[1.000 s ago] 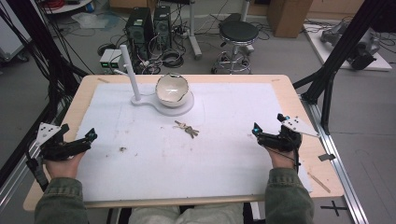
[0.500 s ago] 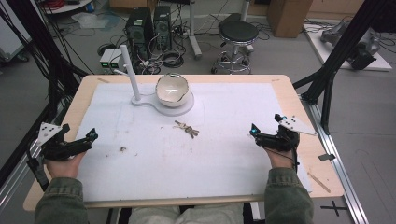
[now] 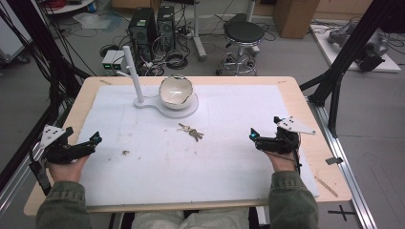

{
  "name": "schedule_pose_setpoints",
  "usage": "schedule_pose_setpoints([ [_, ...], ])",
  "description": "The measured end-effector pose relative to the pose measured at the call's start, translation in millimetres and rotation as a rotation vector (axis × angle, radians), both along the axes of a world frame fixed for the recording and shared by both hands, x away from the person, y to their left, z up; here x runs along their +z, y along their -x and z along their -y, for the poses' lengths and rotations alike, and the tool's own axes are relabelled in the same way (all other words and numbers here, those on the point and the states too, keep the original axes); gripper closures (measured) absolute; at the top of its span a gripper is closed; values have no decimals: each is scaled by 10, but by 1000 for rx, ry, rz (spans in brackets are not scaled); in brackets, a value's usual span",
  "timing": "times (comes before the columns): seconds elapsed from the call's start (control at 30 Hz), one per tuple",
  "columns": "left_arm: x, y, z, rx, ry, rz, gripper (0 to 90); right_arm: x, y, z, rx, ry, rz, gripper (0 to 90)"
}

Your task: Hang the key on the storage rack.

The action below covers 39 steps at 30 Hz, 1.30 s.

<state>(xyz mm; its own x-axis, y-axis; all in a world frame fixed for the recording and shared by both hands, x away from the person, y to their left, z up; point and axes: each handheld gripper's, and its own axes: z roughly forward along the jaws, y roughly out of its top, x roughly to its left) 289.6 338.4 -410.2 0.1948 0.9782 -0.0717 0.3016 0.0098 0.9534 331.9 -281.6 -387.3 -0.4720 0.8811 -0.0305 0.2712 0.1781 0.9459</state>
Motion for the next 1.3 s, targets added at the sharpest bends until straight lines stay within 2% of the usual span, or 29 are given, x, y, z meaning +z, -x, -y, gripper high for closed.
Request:
schedule_pose_setpoints([
  [0.1, 1, 3, -2, 1, -3, 0, 21, 24, -12, -65, 12, 8, -4, 5],
  [0.2, 1, 8, -7, 0, -2, -1, 21, 15, -40, -139, 32, 33, -28, 5],
  [0.47, -9, -5, -4, -9, 3, -6, 22, 24, -108, -225, 62, 28, -78, 5],
  [0.7, -10, -6, -9, -9, 5, -10, 21, 41, -187, -438, 114, 58, -110, 5],
  [0.93, -14, -13, -6, -7, 25, -9, 22, 14, -277, -585, 138, 68, -146, 5],
  [1.3, -16, -24, -9, -13, 36, -6, 22, 30, -374, -832, 185, 79, -168, 5],
])
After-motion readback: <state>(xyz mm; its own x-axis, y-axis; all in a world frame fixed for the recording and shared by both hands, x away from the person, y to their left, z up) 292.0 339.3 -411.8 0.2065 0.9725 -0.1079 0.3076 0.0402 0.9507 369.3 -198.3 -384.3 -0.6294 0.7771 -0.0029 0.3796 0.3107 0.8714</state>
